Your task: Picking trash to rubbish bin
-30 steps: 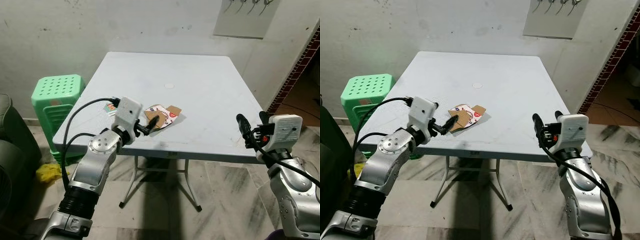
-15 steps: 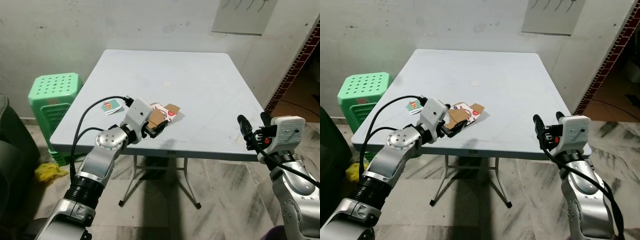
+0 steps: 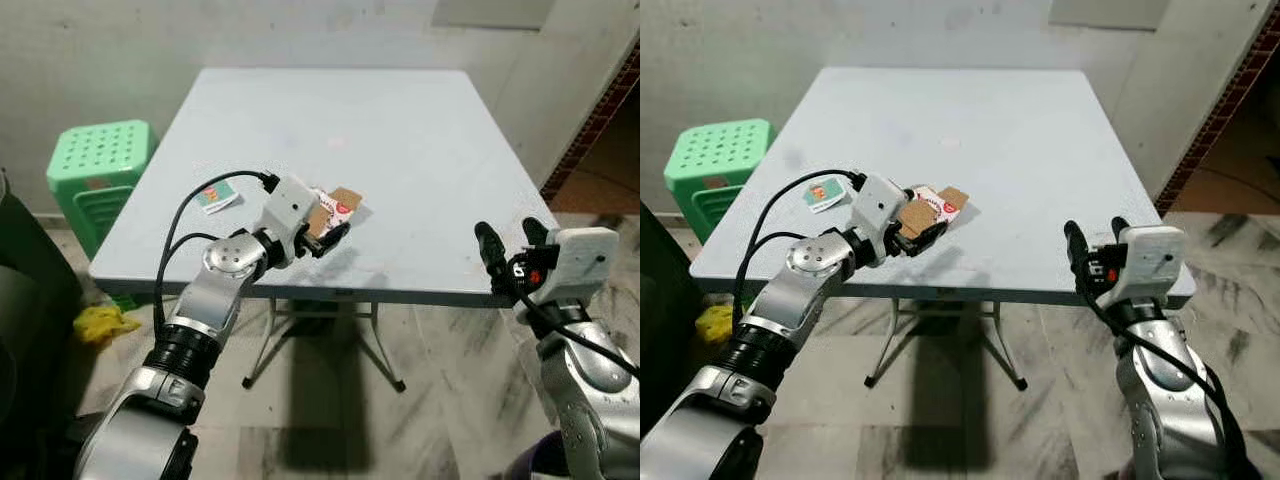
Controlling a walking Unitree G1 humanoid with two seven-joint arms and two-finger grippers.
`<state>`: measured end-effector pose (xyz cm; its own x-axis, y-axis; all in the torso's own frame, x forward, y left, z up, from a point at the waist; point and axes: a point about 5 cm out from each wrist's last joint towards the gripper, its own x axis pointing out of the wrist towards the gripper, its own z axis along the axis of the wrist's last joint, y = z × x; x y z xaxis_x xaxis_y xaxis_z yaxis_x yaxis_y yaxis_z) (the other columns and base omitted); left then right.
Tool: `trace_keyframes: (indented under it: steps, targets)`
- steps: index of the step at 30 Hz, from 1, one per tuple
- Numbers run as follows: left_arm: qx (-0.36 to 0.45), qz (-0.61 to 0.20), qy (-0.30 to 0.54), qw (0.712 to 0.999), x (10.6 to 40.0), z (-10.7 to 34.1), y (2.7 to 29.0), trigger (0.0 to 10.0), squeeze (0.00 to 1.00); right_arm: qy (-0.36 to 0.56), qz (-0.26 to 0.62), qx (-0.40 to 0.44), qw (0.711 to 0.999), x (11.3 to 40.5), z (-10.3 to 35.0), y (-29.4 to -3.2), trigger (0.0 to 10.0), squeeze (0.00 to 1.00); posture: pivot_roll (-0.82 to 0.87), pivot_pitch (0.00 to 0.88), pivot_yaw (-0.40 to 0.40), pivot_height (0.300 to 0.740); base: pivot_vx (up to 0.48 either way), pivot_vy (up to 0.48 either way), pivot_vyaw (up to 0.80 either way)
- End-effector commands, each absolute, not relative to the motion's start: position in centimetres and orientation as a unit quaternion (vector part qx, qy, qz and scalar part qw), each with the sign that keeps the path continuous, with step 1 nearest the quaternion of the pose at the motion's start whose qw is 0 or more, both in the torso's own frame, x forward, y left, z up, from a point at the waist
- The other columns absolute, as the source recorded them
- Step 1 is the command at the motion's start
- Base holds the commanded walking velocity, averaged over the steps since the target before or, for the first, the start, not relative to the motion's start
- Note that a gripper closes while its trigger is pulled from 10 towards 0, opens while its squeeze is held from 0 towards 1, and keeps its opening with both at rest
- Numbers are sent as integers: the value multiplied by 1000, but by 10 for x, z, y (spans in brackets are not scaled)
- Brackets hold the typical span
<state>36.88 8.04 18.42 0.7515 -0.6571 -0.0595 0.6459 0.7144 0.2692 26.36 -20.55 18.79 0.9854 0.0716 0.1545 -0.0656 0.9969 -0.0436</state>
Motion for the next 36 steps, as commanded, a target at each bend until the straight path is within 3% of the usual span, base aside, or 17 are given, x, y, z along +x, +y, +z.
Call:
trace_keyframes:
  steps: [1,15,27,32,33,34,36]
  targets:
    - [136,-350,-22,927,374,188,78,10000,0,-83,36,-17,996,258,193,-202,10000,0,-143,268,11,740,0,0,0]
    - [154,-345,-29,925,388,198,75,10000,0,-68,21,-13,997,236,200,-203,10000,0,-182,338,12,740,0,0,0]
    - [154,-287,-28,945,399,200,96,10000,0,-50,13,-9,999,230,199,-207,10000,0,-187,355,-5,740,0,0,0]
    - [116,-249,31,961,400,180,113,10000,0,-48,14,-7,999,230,201,-206,10000,0,-186,362,-13,740,0,0,0]
    - [114,-248,36,961,399,178,113,4157,0,-48,14,-7,999,230,201,-206,10000,0,-187,369,-21,740,0,0,0]
    - [119,-246,44,961,399,174,115,4157,0,-48,14,-6,999,230,202,-206,10000,0,-187,369,-21,740,0,0,0]
    - [124,-243,59,960,397,166,118,0,0,-47,14,-7,999,230,203,-208,10000,0,-189,376,-28,740,0,0,0]
